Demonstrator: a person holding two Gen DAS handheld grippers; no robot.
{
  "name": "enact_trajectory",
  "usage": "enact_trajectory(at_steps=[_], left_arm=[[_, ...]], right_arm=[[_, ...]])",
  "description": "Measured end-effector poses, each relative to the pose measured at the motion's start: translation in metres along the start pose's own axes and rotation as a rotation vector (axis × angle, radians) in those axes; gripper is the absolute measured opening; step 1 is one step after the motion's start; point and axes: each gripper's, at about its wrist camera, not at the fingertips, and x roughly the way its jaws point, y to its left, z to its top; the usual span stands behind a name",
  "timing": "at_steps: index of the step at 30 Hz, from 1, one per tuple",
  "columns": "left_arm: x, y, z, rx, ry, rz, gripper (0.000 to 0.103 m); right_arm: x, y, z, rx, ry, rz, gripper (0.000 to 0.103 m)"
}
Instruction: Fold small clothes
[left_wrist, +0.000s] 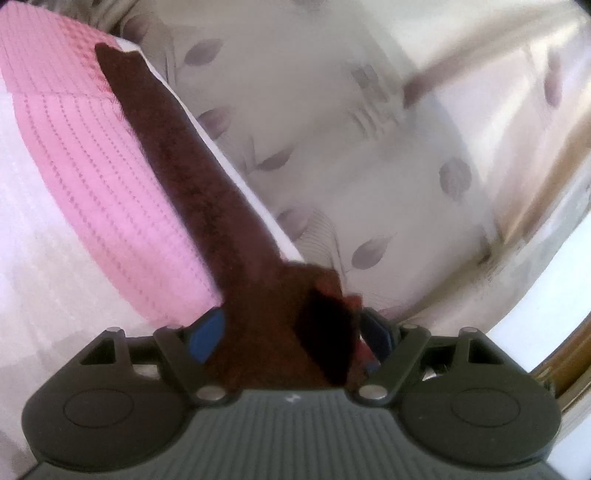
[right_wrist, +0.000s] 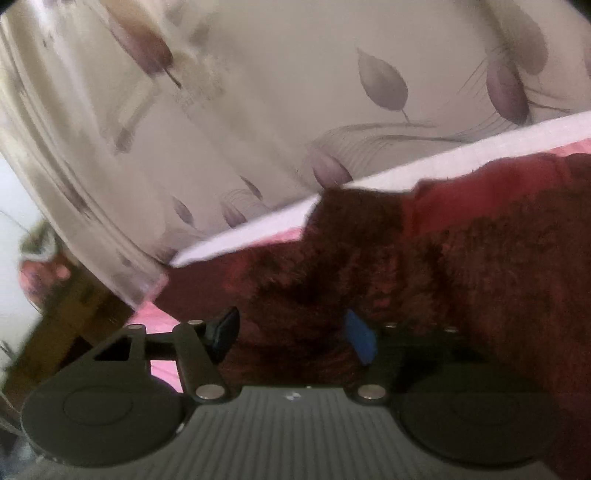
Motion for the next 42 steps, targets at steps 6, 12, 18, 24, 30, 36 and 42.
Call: enact_trajectory(at_steps=[6, 12, 18, 24, 30, 36, 42], left_arm=[[0.018, 0.022, 0.088, 0.015, 0.034, 0.134, 0.081], [0.059, 0.076, 0.152, -0.14, 0.095, 0.249, 0.08], [0.091, 0.111, 0.194, -0.253, 0.07, 0.254, 0.079], [0.121, 0.132, 0.205, -0.293, 0.053, 0.336, 0.008], [0.113, 0.096, 0.198, -0.126, -0.107, 0.223, 0.007], [0.113, -0.025, 0.179, 0.142, -0.1, 0.031, 0.008], [0.125, -0.147, 0.096, 0.439, 0.054, -0.161, 0.008]], right_arm=[[-0.057, -0.004, -0.012, 0.024, -0.022, 0.088, 0.08], [-0.06, -0.019, -0.038, 0.02, 0.014, 0.054, 0.084], [-0.057, -0.031, -0.049, 0.06, 0.03, 0.067, 0.084], [-0.057, -0.034, -0.052, 0.072, 0.024, 0.072, 0.084], [-0.059, -0.039, -0.053, 0.109, 0.005, 0.081, 0.084], [-0.068, -0.042, -0.051, 0.144, -0.048, 0.069, 0.084], [-0.098, -0.052, -0.044, 0.229, -0.128, 0.071, 0.084]])
